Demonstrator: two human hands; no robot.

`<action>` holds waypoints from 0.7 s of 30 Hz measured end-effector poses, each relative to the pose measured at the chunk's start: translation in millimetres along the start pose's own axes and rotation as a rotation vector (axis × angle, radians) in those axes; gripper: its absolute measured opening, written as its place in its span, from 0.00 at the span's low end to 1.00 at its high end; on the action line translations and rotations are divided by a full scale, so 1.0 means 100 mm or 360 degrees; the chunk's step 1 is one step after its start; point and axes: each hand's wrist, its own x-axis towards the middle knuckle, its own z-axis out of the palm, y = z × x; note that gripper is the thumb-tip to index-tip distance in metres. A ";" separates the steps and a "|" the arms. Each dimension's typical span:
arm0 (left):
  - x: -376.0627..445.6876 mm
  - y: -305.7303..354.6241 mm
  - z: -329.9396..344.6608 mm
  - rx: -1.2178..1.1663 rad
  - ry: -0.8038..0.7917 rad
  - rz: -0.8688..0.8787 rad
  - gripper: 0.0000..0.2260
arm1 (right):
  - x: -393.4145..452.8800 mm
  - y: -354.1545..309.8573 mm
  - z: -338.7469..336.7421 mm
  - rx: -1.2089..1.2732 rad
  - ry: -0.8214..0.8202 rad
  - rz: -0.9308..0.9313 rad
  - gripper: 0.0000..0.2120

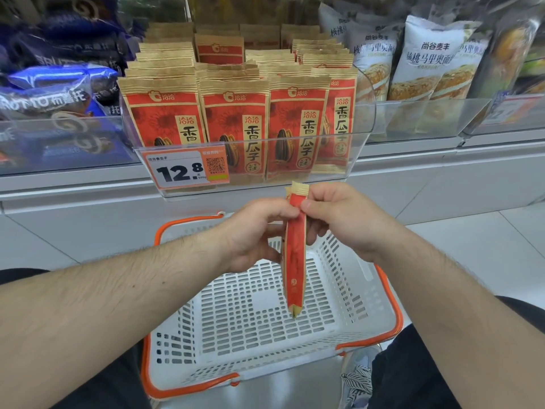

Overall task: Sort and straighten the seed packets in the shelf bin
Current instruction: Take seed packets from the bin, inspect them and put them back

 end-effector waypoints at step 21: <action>0.03 -0.01 -0.01 -0.0495 0.0210 -0.0321 0.12 | -0.19 -0.16 -0.21 -0.0520 -0.0651 0.0235 0.08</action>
